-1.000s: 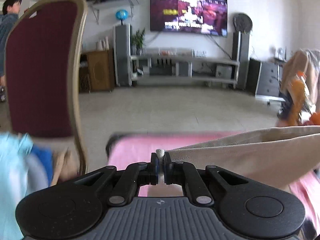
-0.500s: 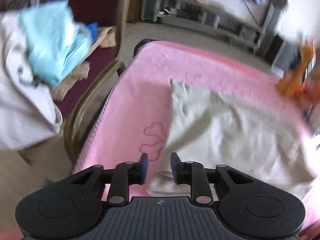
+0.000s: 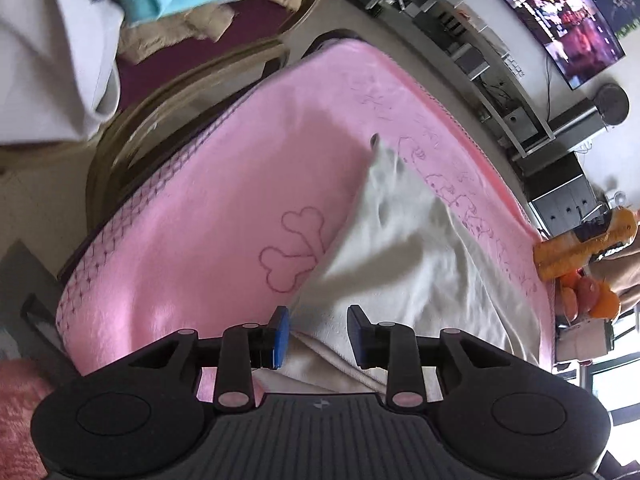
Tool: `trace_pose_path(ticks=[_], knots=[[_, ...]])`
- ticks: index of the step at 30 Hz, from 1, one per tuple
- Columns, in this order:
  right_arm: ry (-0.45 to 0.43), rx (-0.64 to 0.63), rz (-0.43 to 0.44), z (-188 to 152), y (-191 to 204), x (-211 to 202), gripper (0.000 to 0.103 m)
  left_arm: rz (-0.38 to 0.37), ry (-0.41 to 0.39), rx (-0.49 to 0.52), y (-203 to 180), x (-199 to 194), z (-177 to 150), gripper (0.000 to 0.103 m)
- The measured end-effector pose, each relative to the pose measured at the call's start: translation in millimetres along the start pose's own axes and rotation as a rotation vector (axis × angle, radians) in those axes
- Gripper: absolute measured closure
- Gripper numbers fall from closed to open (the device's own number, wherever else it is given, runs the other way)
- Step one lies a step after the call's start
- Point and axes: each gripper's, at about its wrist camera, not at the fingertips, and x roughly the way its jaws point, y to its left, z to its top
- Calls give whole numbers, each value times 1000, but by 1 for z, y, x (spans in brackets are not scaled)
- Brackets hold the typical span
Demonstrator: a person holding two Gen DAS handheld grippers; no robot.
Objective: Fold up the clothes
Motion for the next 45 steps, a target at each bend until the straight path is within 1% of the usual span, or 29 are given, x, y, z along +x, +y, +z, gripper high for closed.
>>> trace_pose_path(ticks=[1, 3, 7, 11, 13, 15, 19, 21, 23, 27, 29, 31, 32, 34, 35, 36, 39, 42, 45], knots=[[4, 17, 2, 0, -2, 1, 67, -3, 12, -10, 2, 2, 0, 69], [11, 40, 8, 0, -4, 2, 66, -11, 37, -37, 5, 8, 0, 69], [18, 47, 5, -1, -5, 5, 63, -37, 77, -94, 9, 18, -2, 69], [22, 68, 13, -1, -7, 6, 62, -80, 81, -174, 16, 23, 1, 68], [23, 99, 21, -1, -11, 6, 59, -105, 77, -223, 21, 24, 2, 68], [25, 142, 27, 0, -17, 7, 57, -123, 72, -235, 22, 21, 1, 68], [29, 216, 35, 1, -27, 11, 57, -145, 51, -244, 24, 16, 1, 68], [43, 231, 29, 1, -27, 16, 57, -142, 54, -244, 24, 17, 1, 68], [56, 241, 5, 0, -27, 24, 58, -132, 57, -242, 25, 18, 1, 69], [64, 371, 27, -1, -40, 36, 58, -120, 48, -253, 26, 20, 1, 72], [54, 496, 77, -4, -53, 39, 58, -113, 49, -257, 28, 20, 1, 77], [43, 600, 113, -6, -64, 41, 59, -103, 51, -251, 27, 21, 1, 79], [41, 606, 103, -7, -64, 42, 61, -97, 49, -245, 25, 21, 1, 79], [41, 578, 63, -6, -61, 44, 79, -87, 47, -228, 23, 20, 1, 80], [44, 537, 38, -6, -57, 45, 82, -82, 46, -219, 22, 20, 1, 80], [52, 484, 19, -4, -51, 46, 83, -76, 43, -206, 21, 20, 1, 80], [83, 377, 7, -2, -37, 50, 83, -58, 34, -165, 18, 18, -1, 80], [117, 356, 19, -1, -36, 52, 82, -42, 26, -128, 15, 17, -2, 80], [127, 353, 19, -1, -36, 53, 82, -30, 25, -101, 13, 18, -3, 81]])
